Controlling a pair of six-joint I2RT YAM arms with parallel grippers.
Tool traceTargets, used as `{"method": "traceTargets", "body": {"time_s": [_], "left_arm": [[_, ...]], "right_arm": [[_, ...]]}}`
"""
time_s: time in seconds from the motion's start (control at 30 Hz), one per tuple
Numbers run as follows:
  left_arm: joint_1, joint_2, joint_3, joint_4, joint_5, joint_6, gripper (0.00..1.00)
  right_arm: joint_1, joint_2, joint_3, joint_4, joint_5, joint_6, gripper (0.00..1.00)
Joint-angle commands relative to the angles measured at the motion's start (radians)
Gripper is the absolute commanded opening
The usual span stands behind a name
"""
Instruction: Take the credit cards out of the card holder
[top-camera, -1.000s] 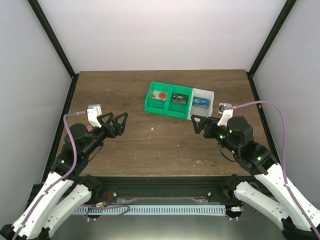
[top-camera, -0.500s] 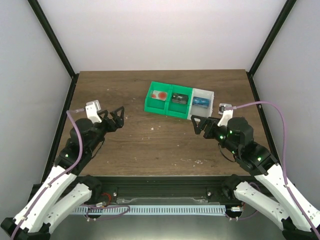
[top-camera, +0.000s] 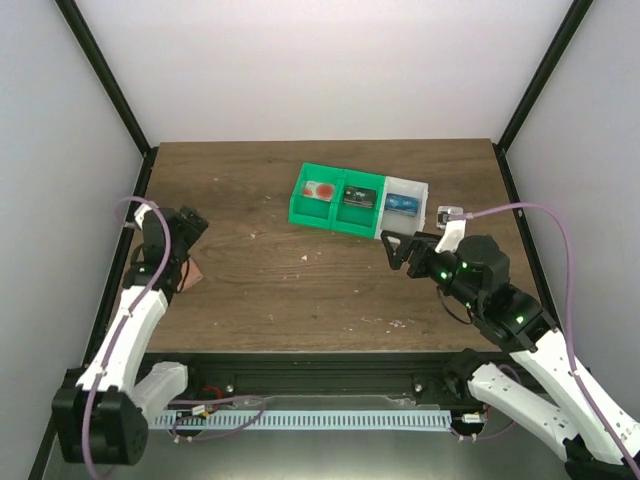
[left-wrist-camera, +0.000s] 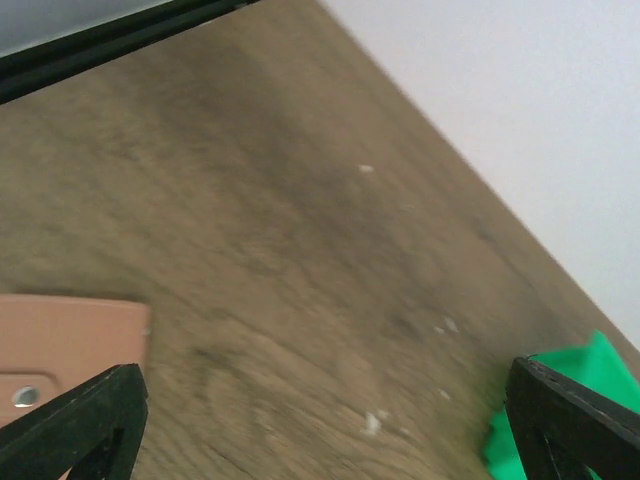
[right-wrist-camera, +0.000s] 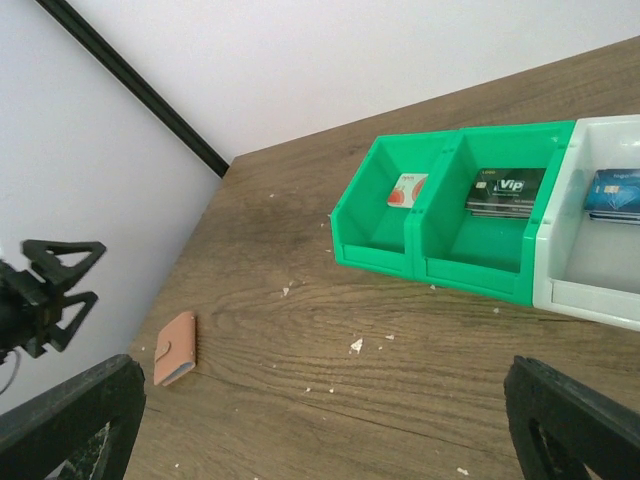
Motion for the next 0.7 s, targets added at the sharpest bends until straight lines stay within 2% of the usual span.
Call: {"method": "traceTargets", "body": {"time_s": [0.0,0.1,0.27,0.43,0.67], "left_arm": [[0.128,0.117,-0.055,0.078,0.054,-0.098,0.99],[0.197,0.253,-0.059,0.142,0.065,-0.095,0.98],[0.263,0.426,0.000,0.138,0.058,-0.102,0.98],[0.270,0.521,0.041,0.137,0.007,-0.073,0.99],[0.269,0.647,0.063,0.111,0.013,-0.041,0.98]], "right_arm": [[-0.004,-0.047,-0.012,0.038,-0.019,-0.024,1.00],[-0.004,-0.065,-0.014,0.042,-0.038,-0.036,1.00],[-0.005,-0.069,0.004,0.031,-0.046,-0.057,1.00],[-0.004,-0.079,0.012,0.033,-0.050,-0.070,1.00],[-0.004,-0.081,0.015,0.022,-0.043,-0.084,1.00]]}}
